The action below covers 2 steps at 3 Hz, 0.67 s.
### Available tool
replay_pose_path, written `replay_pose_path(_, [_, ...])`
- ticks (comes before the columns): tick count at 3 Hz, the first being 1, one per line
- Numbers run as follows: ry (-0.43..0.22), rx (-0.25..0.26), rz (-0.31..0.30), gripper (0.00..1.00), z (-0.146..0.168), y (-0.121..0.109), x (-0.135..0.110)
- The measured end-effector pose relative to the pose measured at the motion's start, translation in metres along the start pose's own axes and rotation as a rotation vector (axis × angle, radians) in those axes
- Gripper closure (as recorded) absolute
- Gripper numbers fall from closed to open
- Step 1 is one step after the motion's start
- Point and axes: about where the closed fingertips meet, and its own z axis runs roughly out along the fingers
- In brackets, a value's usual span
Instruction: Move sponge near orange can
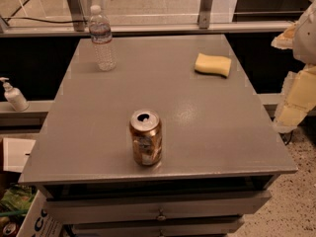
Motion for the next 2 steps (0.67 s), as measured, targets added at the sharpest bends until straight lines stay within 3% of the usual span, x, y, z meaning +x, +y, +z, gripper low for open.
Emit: replay_pose_path(2, [-0.011,0.028,0.000,0.00,0.016,-0.006,0.003])
